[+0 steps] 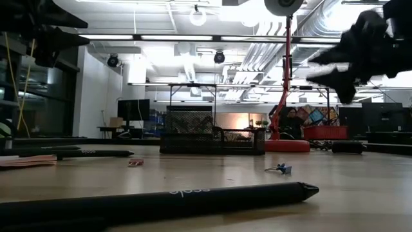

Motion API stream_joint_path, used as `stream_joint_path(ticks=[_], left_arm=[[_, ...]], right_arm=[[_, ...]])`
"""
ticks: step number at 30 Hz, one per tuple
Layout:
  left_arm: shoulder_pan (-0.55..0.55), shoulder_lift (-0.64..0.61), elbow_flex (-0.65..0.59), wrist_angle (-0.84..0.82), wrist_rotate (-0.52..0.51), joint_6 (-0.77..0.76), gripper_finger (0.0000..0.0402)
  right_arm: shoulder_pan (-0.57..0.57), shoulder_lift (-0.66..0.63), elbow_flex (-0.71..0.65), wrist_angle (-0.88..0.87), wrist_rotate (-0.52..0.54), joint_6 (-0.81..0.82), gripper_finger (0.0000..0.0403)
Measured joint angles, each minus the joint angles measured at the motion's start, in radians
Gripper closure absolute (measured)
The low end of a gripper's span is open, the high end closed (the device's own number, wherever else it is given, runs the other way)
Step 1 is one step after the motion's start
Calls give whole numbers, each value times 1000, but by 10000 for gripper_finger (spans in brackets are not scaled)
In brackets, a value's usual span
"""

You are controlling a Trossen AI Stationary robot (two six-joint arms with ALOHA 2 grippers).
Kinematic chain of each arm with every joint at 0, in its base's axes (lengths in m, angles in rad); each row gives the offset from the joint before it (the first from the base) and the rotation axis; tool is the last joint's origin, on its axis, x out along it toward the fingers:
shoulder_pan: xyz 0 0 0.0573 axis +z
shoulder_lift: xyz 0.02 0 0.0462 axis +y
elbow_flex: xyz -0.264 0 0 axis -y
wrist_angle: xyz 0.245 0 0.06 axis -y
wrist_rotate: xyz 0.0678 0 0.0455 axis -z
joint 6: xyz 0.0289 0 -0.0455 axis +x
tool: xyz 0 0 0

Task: Pick and place office supplies into organizer
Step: Put the blue binder clip into the black desk organizer

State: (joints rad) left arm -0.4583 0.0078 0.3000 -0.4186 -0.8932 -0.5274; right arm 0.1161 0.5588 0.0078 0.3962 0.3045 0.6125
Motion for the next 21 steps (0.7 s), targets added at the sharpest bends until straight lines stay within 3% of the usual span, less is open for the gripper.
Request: stream_joint_path(ticks=[5,10,15,21], left_arm=[[0,0,0,-17,-1,8,234],[0,0,0,-61,-16,8,234],[0,0,0,-83,-15,7,234],[0,0,0,-83,-11,7,234]], right_arm=[[90,139,0,113,-31,62,196],[213,271,9,408,-69,-173,196],[278,386,51,332,38,-343,197],[271,515,90,385,29,-378,197]])
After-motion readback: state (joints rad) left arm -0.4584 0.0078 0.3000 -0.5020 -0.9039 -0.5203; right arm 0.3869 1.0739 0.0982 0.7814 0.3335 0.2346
